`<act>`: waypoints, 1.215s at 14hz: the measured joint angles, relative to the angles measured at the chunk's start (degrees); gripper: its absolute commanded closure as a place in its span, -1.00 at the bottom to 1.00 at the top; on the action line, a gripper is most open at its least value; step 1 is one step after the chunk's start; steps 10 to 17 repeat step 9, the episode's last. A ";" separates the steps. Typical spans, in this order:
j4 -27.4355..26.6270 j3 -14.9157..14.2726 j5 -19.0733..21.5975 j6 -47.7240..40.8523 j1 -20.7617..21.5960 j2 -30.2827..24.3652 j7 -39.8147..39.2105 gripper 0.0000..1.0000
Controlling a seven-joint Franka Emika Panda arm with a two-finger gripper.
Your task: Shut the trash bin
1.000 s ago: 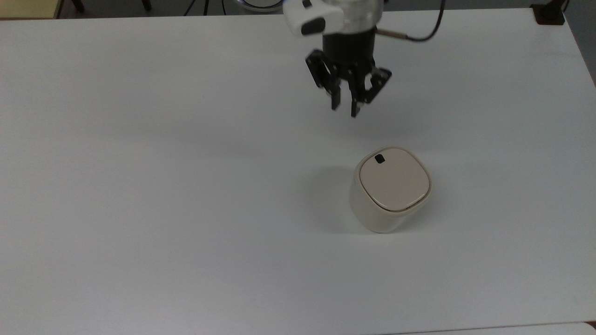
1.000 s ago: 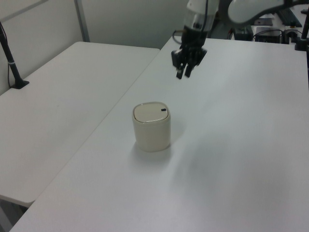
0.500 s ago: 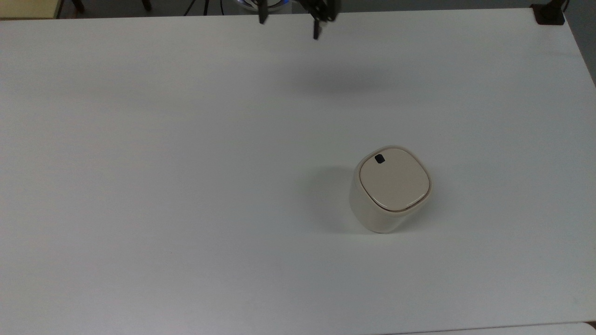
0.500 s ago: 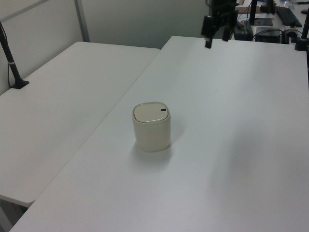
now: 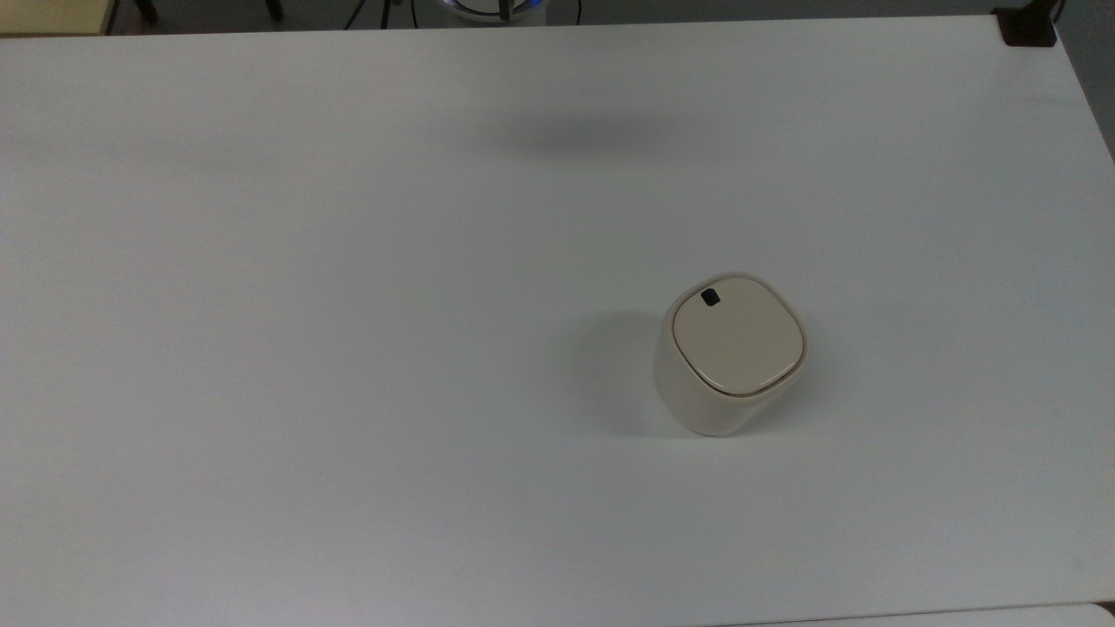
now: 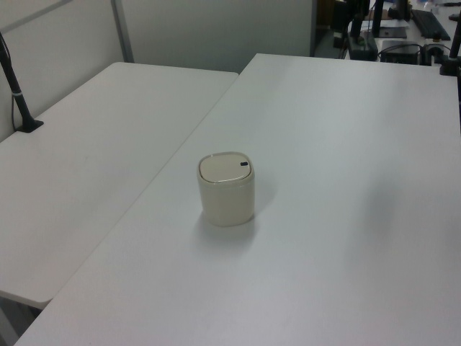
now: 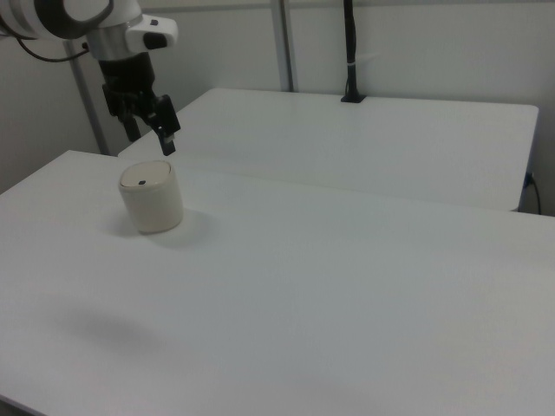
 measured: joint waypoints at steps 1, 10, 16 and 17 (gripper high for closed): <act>-0.03 -0.10 0.02 0.00 -0.38 0.02 -2.34 -1.00; -0.14 -0.69 0.03 3.98 -0.78 0.89 -8.94 -1.00; -0.14 -0.69 0.03 3.98 -0.78 0.89 -8.94 -1.00; -0.14 -0.69 0.03 3.98 -0.78 0.89 -8.94 -1.00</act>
